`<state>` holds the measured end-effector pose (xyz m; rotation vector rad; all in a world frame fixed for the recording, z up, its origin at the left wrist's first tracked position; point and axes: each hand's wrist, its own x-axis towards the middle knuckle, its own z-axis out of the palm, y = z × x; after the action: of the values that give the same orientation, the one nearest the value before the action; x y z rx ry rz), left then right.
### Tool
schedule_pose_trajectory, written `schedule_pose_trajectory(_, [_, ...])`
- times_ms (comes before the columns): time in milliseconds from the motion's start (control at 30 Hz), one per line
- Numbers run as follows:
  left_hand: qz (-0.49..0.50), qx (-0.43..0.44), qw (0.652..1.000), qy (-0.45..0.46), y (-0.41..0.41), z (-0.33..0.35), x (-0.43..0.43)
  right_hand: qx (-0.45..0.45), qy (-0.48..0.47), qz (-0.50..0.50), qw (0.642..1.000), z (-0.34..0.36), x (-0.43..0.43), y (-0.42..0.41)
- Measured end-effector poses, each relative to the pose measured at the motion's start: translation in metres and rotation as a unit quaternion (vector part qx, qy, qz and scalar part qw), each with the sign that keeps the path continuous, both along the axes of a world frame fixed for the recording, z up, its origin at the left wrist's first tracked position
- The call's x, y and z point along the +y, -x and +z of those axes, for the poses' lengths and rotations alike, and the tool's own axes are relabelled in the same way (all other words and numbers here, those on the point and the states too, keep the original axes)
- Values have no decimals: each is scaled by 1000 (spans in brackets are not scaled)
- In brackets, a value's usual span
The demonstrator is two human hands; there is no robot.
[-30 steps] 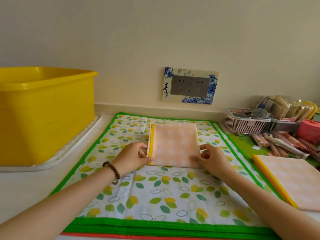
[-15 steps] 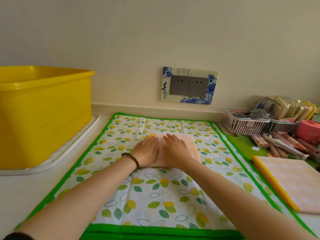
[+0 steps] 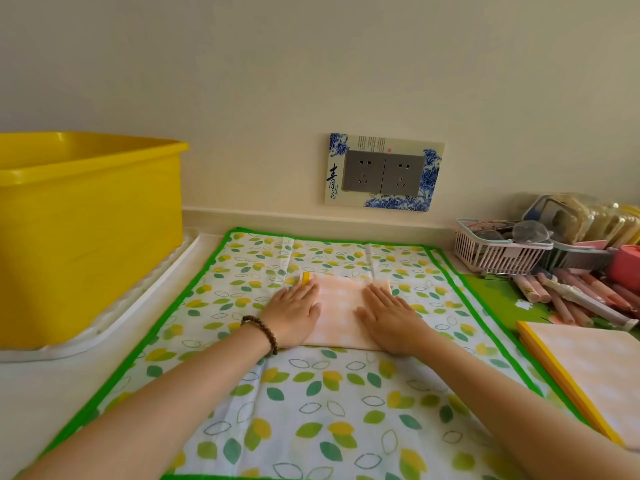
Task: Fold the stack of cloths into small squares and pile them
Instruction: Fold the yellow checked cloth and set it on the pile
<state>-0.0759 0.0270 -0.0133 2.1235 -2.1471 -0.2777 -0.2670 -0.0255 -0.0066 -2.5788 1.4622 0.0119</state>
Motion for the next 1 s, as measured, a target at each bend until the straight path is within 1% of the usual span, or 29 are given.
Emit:
schedule_pose_trajectory(167, [1,6,1000,-3,0,-1,-1,6,-7,-20,1000,5,-9,14])
schedule_pose_trajectory(233, [3,5,1000,0,1,-1,0,-7,26,-21,999,7,-10,6])
schedule_pose_trajectory(333, [5,3,1000,5,1,0,1,-27,76,23,996,11,-11,-23])
schedule_pose_trajectory(400, [6,-1,1000,8,2,0,2,-34,67,47,996,11,-14,-46])
schedule_pose_trajectory(467, [7,1,1000,10,2,0,2,-34,38,59,997,8,-19,-63])
schedule_pose_trajectory(533, [7,4,1000,9,1,-1,2,-35,11,64,997,3,-25,-68])
schedule_pose_trajectory(633, [10,2,1000,8,1,-1,1,-39,6,64,997,-3,-31,-59])
schedule_pose_trajectory(800, [10,9,1000,8,1,-2,0,-27,27,15,999,-3,-38,-23])
schedule_pose_trajectory(1000, [7,17,1000,17,0,-3,1,-23,-10,-57,998,2,-44,23])
